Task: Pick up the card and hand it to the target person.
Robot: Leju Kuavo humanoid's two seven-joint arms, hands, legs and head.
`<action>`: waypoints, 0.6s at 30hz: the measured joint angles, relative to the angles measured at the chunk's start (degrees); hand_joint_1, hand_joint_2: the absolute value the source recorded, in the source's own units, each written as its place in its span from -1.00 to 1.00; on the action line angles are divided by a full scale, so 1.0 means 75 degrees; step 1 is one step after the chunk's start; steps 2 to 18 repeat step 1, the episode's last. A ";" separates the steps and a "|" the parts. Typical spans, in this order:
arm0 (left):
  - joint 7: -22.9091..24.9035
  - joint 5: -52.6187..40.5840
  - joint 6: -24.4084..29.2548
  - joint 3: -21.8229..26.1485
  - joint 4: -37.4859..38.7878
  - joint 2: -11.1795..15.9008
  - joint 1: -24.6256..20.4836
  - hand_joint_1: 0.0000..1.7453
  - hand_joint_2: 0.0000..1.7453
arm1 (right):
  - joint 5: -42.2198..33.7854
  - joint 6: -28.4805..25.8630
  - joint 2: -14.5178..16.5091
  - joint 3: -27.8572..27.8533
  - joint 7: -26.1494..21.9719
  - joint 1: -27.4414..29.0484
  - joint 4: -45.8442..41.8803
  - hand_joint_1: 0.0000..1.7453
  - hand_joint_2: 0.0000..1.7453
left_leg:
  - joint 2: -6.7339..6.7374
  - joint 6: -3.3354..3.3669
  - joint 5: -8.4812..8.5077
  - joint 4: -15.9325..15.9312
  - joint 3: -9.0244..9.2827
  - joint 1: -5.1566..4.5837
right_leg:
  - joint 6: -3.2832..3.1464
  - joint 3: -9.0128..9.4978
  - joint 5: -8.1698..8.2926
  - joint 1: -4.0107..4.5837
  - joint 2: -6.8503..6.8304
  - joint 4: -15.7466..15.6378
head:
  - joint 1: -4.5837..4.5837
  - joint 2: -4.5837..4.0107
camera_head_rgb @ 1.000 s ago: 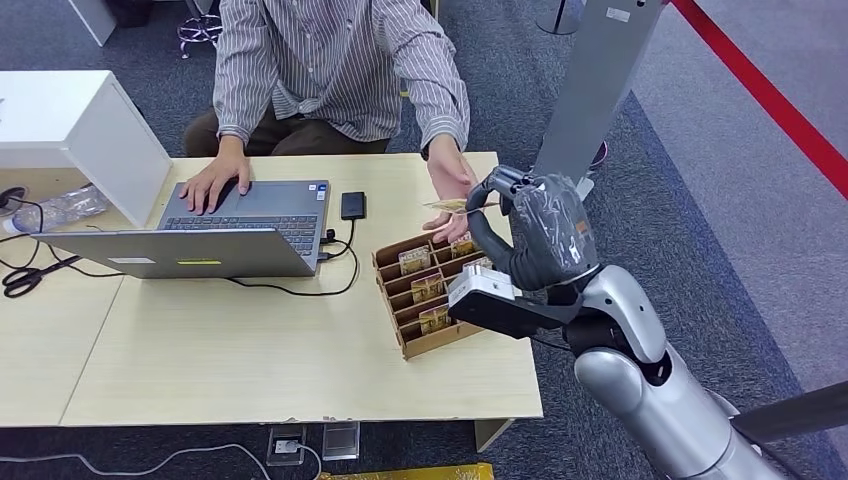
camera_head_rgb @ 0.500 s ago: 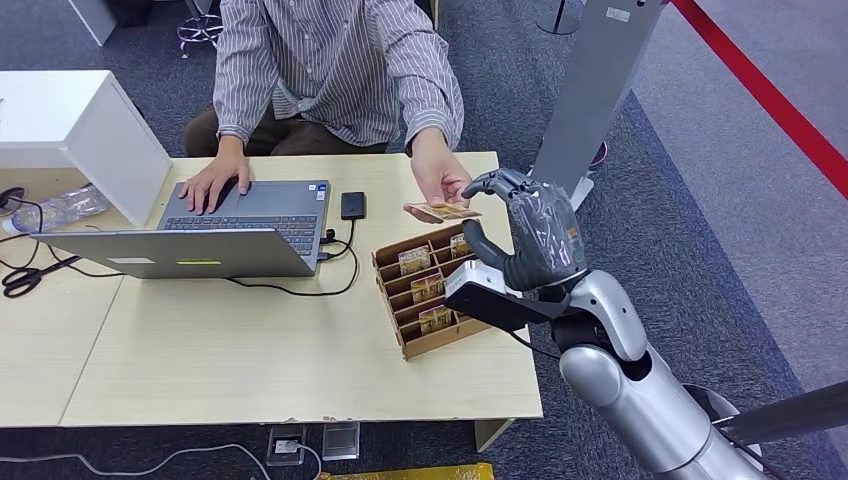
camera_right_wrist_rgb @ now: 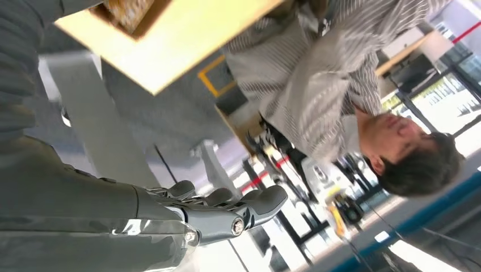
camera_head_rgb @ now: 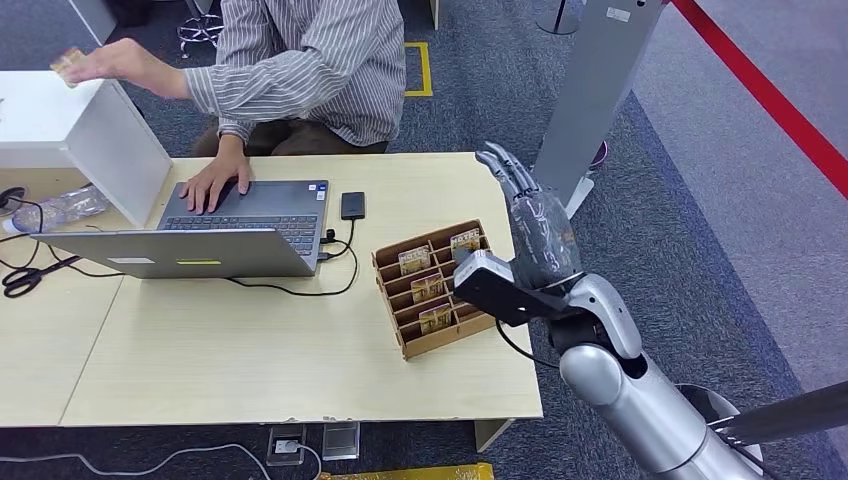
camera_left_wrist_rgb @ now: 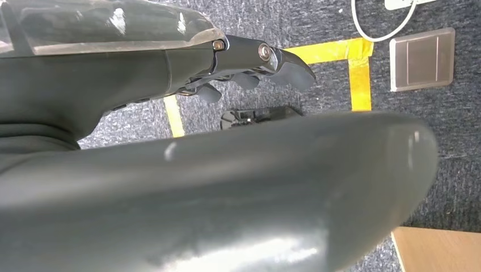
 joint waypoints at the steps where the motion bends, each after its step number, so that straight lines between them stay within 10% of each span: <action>1: 0.0000 0.0016 0.0003 0.0000 0.0000 0.0000 0.0000 -1.00 -1.00 | -0.0120 0.0022 0.0000 -0.0001 0.0020 0.0018 0.0000 -1.00 1.00 | 0.0000 0.0000 0.0000 0.0000 0.0000 0.0000 | 0.0000 0.0000 0.0000 0.0000 0.0000 0.0000 | 0.0000 0.0000; 18: 0.0000 0.0016 0.0003 0.0000 0.0000 0.0000 0.0000 -1.00 -1.00 | -0.0120 0.0022 0.0000 -0.0001 0.0020 0.0018 0.0000 -1.00 1.00 | 0.0000 0.0000 0.0000 0.0000 0.0000 0.0000 | 0.0000 0.0000 0.0000 0.0000 0.0000 0.0000 | 0.0000 0.0000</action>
